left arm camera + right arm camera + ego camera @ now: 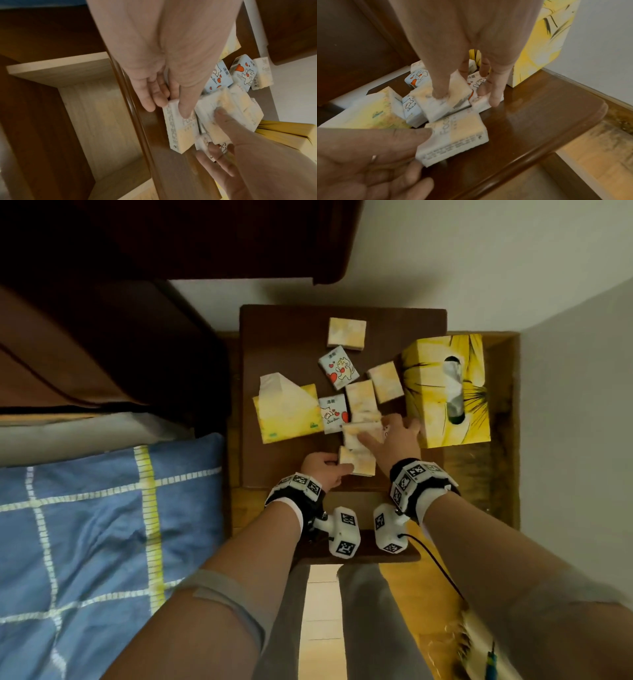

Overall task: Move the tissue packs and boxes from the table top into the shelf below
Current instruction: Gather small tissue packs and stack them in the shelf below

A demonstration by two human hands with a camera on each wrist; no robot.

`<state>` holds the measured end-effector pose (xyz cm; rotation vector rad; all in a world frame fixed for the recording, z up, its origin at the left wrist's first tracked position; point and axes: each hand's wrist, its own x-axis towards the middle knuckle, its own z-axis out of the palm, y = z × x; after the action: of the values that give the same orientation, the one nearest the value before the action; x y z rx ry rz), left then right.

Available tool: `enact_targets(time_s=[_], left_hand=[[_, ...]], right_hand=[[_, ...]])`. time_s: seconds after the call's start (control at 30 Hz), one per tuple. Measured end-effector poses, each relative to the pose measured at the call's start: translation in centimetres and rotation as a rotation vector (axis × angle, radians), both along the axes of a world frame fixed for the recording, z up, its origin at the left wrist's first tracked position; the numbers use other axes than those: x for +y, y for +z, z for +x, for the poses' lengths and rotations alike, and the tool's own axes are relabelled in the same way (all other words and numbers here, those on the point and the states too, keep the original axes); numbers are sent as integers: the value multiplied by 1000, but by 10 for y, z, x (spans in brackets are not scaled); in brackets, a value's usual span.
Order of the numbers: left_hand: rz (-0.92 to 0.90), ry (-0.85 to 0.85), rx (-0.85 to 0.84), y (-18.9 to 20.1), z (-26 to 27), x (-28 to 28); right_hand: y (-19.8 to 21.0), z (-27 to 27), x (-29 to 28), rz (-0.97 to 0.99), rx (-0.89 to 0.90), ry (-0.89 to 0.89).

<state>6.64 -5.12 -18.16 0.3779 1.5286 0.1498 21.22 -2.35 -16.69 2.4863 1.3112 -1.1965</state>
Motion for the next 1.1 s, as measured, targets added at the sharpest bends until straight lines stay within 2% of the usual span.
enact_targets(time_s=[0.17, 0.3, 0.47, 0.57, 0.67, 0.83, 0.97, 1.03, 1.1], left_hand=[[79, 19, 175, 5, 9, -12], [101, 196, 237, 18, -8, -28], [97, 340, 187, 39, -39, -53], [4, 348, 120, 40, -46, -54], [-62, 369, 138, 24, -48, -52], [-23, 246, 228, -4, -51, -45], [54, 134, 243, -11, -59, -45], [76, 114, 237, -11, -65, -45], [79, 111, 229, -11, -73, -43]], right_hand=[[1, 15, -16, 136, 115, 25], [5, 17, -28, 159, 192, 37], [0, 13, -35, 1, 67, 229], [-9, 5, -35, 0, -120, 323], [-22, -2, -40, 82, -195, 244], [-30, -3, -48, 146, -135, 77], [-15, -4, -66, 239, -70, -123], [-8, -8, -75, 292, -24, -121], [-4, -14, -81, 325, 24, 19]])
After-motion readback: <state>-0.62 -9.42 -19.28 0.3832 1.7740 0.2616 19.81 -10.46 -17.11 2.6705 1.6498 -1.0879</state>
